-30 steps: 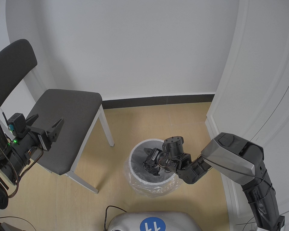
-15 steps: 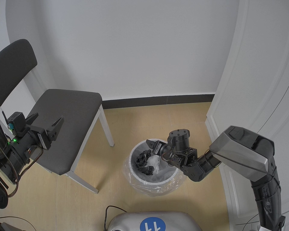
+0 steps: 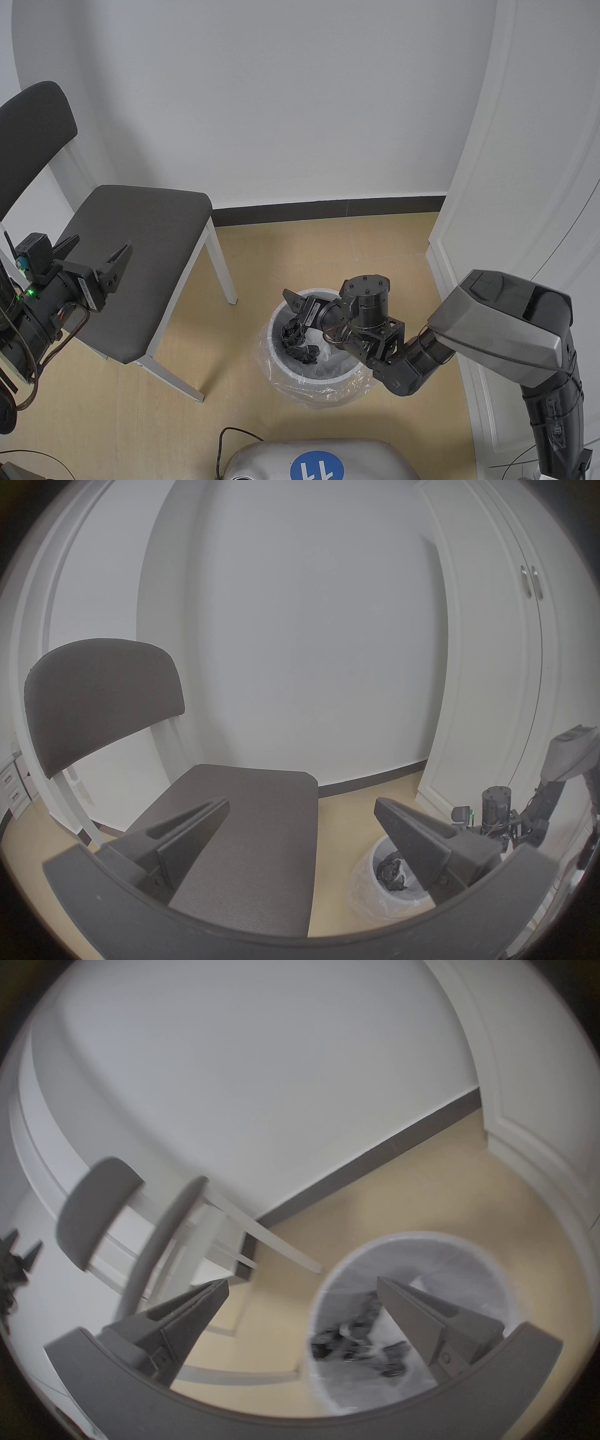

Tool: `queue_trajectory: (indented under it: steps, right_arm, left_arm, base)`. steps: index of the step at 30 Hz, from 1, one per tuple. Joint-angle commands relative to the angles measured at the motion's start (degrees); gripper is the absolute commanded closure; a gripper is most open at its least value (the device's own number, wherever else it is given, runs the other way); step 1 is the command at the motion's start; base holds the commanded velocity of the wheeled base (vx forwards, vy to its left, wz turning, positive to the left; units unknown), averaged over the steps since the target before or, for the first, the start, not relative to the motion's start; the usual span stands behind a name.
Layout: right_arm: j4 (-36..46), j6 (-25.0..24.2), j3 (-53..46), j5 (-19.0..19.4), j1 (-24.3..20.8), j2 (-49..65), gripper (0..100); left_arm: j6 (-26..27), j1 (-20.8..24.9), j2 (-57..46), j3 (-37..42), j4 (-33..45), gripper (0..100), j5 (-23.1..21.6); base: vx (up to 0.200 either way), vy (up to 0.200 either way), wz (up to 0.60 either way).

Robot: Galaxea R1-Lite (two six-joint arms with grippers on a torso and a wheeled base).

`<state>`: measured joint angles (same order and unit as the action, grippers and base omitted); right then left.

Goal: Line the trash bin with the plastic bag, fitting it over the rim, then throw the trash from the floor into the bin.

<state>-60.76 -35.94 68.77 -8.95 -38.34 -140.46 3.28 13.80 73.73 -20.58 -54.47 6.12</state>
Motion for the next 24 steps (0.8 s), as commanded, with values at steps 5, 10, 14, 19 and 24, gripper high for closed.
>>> queue_trajectory:
  steps: [5, 10, 14, 19, 24]
  right_arm:
    - [-4.72, -7.74, 0.23, 2.97, -2.44, -4.3, 0]
    - [-5.51, -9.33, 0.84, 7.45, -3.06, -5.7, 0]
    - [-6.92, -9.24, 2.07, 10.18, -3.5, -7.64, 0]
    - [-6.21, -7.74, 5.32, 11.58, -3.41, -10.27, 0]
    - [-3.93, -6.16, 9.54, 11.58, -2.0, -13.0, 0]
  left_arm:
    - [0.68, 0.17, 0.45, 0.19, -0.02, 0, -0.06]
    - [1.29, 0.7, 0.98, 0.45, -0.29, 0, -0.06]
    - [1.38, 1.14, 1.68, 0.54, -0.29, 0, 0.03]
    - [1.47, 1.14, 3.26, 0.98, -0.55, 0, 0.03]
    - [1.38, 1.14, 4.23, 0.89, -0.55, 0, 0.03]
  base:
    - [0.0, 0.0, 0.0]
    - [0.0, 0.0, 0.0]
    - [0.0, 0.0, 0.0]
    - [0.0, 0.0, 0.0]
    - [0.0, 0.0, 0.0]
